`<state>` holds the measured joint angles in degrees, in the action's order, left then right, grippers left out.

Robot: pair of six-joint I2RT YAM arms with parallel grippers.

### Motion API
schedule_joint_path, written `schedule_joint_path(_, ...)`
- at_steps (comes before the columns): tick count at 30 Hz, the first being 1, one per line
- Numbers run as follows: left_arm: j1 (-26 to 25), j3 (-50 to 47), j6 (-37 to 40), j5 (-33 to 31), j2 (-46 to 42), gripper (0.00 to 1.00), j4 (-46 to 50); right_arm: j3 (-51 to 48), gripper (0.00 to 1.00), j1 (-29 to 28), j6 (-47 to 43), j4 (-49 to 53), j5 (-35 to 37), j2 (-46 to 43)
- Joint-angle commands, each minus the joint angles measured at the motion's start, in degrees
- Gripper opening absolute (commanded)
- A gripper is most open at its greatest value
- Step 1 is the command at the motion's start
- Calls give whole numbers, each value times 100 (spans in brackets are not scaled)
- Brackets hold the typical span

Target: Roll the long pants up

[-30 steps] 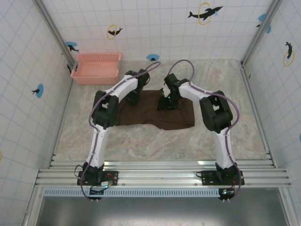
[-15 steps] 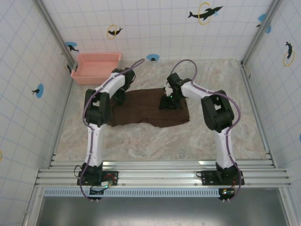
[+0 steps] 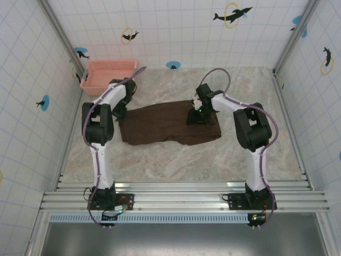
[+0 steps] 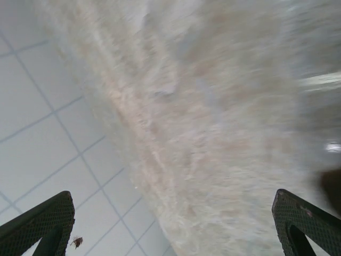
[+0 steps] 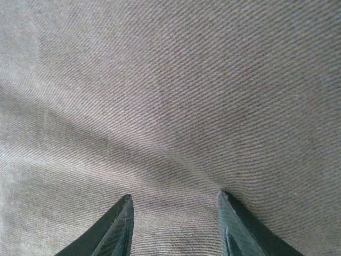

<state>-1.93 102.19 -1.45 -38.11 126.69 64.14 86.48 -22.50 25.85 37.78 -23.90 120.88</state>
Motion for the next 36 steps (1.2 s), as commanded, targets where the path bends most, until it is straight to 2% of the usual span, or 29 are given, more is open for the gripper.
schedule_joint_path(1,94,98,32,-218,-373,97,147,-527,47,385,-71,731,938,-8)
schedule_joint_path(4,84,402,-213,168,-582,98,394,-774,47,573,-106,717,1008,-238)
schedule_joint_path(6,-79,498,-367,752,-849,98,487,-924,47,683,-123,680,1015,-446)
schedule_joint_path(9,-829,452,-482,1451,-1207,97,494,-1001,48,769,-147,678,1047,-794)
schedule_joint_path(12,-1589,423,-1264,2237,-1276,98,590,-929,49,830,-180,780,1234,-1134)
schedule_joint_path(15,-2014,120,-2082,3161,-1191,97,135,-813,49,982,-288,940,1263,-1278)
schedule_joint_path(17,-2166,134,-2464,3450,-936,98,40,-773,50,1116,-326,965,1221,-1415)
schedule_joint_path(19,-2328,309,-2620,3534,-633,97,84,-667,52,1221,-426,1039,1290,-1597)
schedule_joint_path(23,-2605,617,-2794,3192,-83,97,213,-255,58,1390,-943,1368,1431,-1732)
schedule_joint_path(29,-2623,1158,-3240,3213,705,97,236,-325,58,1797,-1138,1359,1397,-1828)
schedule_joint_path(33,-2623,1644,-3287,2960,1386,98,441,-432,58,1914,-1348,1367,1459,-1832)
schedule_joint_path(34,-2809,1739,-3267,2840,1524,97,483,-456,58,1924,-1414,1391,1488,-1815)
schedule_joint_path(36,-2804,2252,-3156,2698,1919,97,756,-569,59,1957,-1527,1399,1567,-1809)
